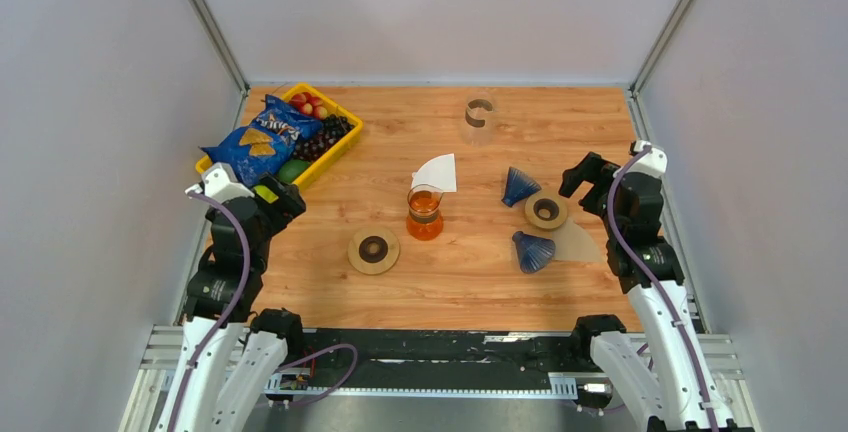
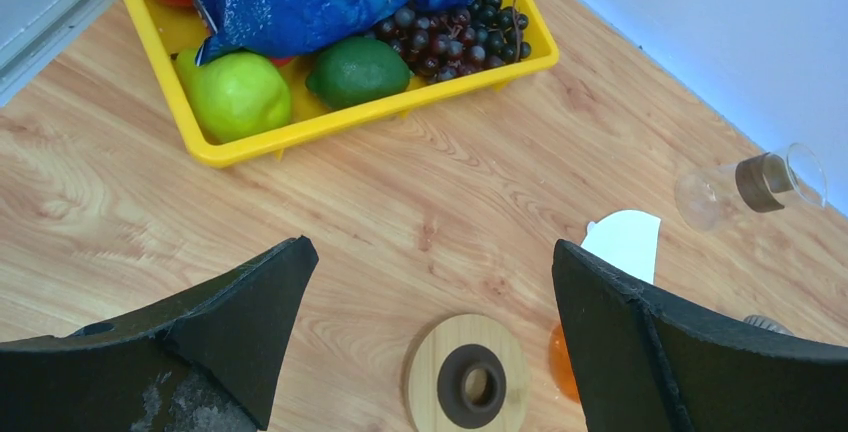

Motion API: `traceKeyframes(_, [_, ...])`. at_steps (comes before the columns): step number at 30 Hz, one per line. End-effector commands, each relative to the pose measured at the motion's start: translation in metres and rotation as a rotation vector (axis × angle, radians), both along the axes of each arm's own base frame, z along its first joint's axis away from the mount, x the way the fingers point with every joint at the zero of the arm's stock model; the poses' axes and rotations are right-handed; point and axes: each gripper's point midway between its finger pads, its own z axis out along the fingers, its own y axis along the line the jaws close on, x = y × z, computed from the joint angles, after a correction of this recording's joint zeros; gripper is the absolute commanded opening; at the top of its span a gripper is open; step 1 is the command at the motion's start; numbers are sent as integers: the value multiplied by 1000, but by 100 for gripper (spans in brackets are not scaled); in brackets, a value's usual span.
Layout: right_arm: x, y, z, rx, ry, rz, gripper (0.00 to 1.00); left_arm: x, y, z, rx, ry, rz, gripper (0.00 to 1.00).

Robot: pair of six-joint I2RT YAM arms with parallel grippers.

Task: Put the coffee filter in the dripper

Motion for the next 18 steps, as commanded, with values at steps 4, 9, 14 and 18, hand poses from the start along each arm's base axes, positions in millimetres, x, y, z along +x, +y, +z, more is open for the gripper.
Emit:
traceKeyframes(4, [-2,0,11,13,-51,2,100,4,-7,-8,-29,35,-21,100])
traceKeyframes(9, [-3,1,2,26,-32,-6,100,13,-45,-33,-102,128,-205,100])
traceKeyframes(14, [-1,2,-13,-5,39,21,100,16,-80,-76,-169,288,-373,100])
traceKeyframes(18, [-1,-9,-21,-27,73,-38,100,11,-97,-110,-155,434,-443,100])
